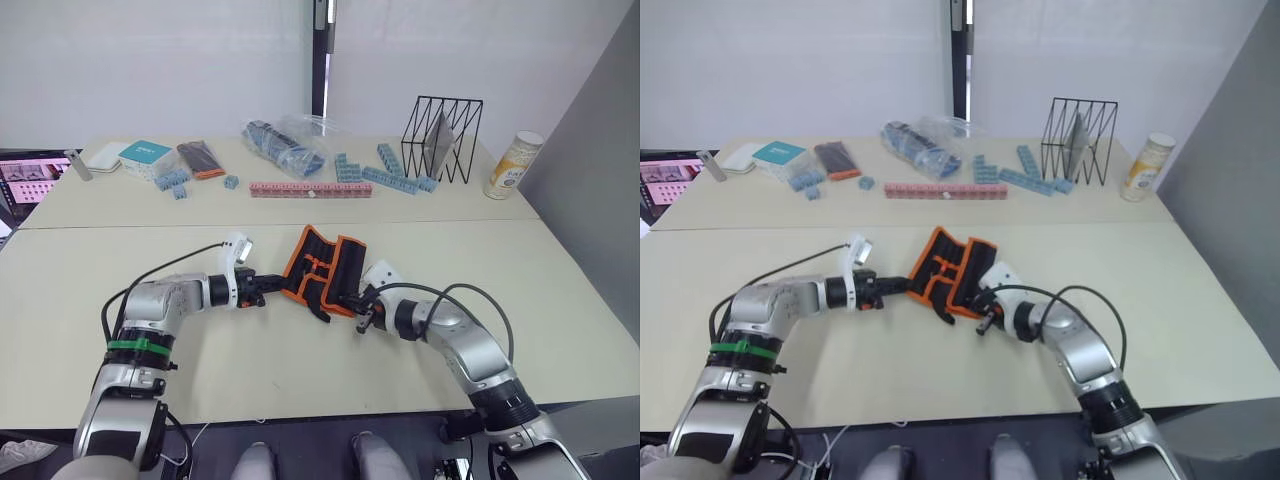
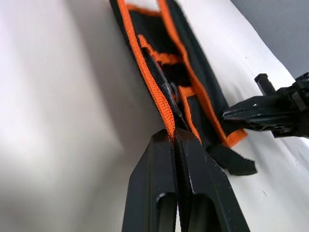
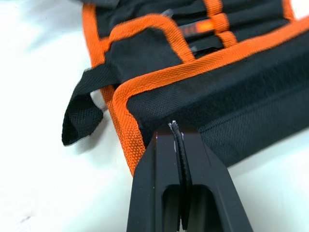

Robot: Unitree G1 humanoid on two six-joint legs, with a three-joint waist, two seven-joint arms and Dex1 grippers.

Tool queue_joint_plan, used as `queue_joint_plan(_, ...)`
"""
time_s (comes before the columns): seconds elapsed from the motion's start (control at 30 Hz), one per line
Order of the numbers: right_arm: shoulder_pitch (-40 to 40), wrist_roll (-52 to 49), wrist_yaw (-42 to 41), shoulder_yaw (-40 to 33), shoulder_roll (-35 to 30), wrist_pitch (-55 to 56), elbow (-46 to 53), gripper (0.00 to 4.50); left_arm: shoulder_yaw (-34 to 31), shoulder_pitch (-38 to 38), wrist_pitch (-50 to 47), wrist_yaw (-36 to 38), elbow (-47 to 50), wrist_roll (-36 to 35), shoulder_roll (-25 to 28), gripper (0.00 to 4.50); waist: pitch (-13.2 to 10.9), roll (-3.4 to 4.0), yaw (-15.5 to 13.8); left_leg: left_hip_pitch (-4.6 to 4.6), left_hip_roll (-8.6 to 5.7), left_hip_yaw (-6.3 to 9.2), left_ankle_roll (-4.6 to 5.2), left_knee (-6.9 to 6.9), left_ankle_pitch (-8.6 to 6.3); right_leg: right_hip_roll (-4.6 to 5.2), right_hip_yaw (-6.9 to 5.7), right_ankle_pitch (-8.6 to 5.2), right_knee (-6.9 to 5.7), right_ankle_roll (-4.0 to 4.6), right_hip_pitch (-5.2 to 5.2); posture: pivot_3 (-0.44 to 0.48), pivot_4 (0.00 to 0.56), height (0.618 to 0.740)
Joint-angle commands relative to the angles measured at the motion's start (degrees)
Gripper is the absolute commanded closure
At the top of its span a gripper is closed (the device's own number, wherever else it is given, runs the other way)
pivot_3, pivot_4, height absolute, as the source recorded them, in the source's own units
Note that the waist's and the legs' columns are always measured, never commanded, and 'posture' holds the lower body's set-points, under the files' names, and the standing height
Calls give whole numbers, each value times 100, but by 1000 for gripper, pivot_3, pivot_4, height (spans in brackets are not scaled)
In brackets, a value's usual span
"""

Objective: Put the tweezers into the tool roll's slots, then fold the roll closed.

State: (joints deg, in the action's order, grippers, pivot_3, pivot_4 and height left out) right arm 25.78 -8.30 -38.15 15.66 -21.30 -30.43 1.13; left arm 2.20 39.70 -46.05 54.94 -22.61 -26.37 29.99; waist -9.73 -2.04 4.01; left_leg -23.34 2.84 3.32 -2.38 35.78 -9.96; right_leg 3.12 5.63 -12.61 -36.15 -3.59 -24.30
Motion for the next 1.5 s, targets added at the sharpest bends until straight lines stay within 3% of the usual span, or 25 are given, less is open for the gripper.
queue_joint_plan(0.03,241,151,185,34,191,67,113,4500,188,371,627,302,-216,337,25,4482,0,0,-6,-4,0,0,0,0,0,0,0,0,3,0,-2,0,150,737)
queue_joint_plan(0.63,-141,343,431,73,425,-60,173,4500,986,411,1265,895,-58,791,-1089,4482,0,0,-123,-21,-6,7,0,1,-1,1,-1,-1,9,-6,-5,0,150,737)
queue_joint_plan(1.03,-333,-47,568,-550,459,-324,1224,4500,1180,649,1853,671,-1540,1515,-1509,4482,0,0,-146,-20,-7,8,0,10,0,1,-1,0,9,-9,1,0,150,737)
queue_joint_plan(1.33,-263,-631,560,-1234,250,-721,1887,4500,1371,675,2171,876,-1959,1854,-1764,4482,1,2,-170,-15,-9,12,0,11,-1,2,-1,1,13,-11,13,0,150,737)
queue_joint_plan(1.5,46,-787,624,-1405,221,-736,1759,4500,1412,669,2410,949,-2077,2042,-1790,4482,2,3,-162,-14,-11,12,0,10,-1,3,-1,1,16,-10,14,0,150,737)
